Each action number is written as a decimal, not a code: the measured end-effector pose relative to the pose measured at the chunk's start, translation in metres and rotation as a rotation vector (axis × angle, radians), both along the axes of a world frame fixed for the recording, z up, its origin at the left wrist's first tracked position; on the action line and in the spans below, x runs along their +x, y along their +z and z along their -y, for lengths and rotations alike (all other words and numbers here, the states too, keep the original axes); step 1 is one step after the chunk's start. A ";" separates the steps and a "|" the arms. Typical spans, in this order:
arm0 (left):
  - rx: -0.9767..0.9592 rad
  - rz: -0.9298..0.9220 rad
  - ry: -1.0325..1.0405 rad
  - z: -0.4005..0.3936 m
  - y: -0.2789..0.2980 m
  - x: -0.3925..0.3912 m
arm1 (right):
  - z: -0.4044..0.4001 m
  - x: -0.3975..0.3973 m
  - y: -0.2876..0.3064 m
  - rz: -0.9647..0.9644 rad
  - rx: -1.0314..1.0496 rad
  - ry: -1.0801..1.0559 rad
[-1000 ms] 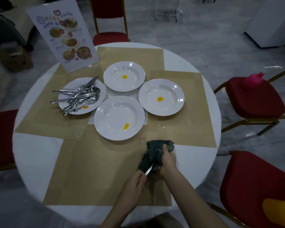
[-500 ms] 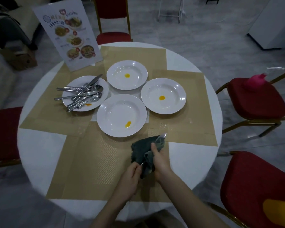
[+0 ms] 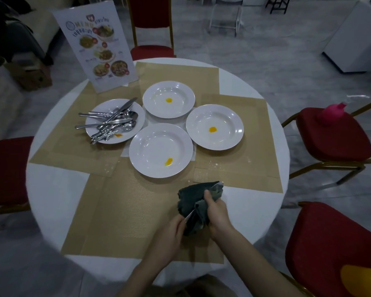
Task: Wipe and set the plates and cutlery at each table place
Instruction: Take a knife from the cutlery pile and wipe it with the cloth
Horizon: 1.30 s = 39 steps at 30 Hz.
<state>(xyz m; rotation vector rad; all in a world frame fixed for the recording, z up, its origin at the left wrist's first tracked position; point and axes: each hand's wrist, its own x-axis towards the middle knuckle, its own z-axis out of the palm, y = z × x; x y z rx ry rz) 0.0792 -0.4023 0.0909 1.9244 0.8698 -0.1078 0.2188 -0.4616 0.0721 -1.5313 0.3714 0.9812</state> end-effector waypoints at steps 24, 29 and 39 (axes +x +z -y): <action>-0.258 0.060 0.022 -0.003 0.012 0.010 | 0.014 0.005 -0.002 -0.102 0.179 0.040; -0.590 0.067 0.115 -0.003 0.018 0.004 | 0.014 0.019 0.004 -0.013 0.110 -0.017; -0.502 0.039 0.171 -0.001 0.028 0.012 | -0.001 0.010 0.000 -0.002 0.081 -0.014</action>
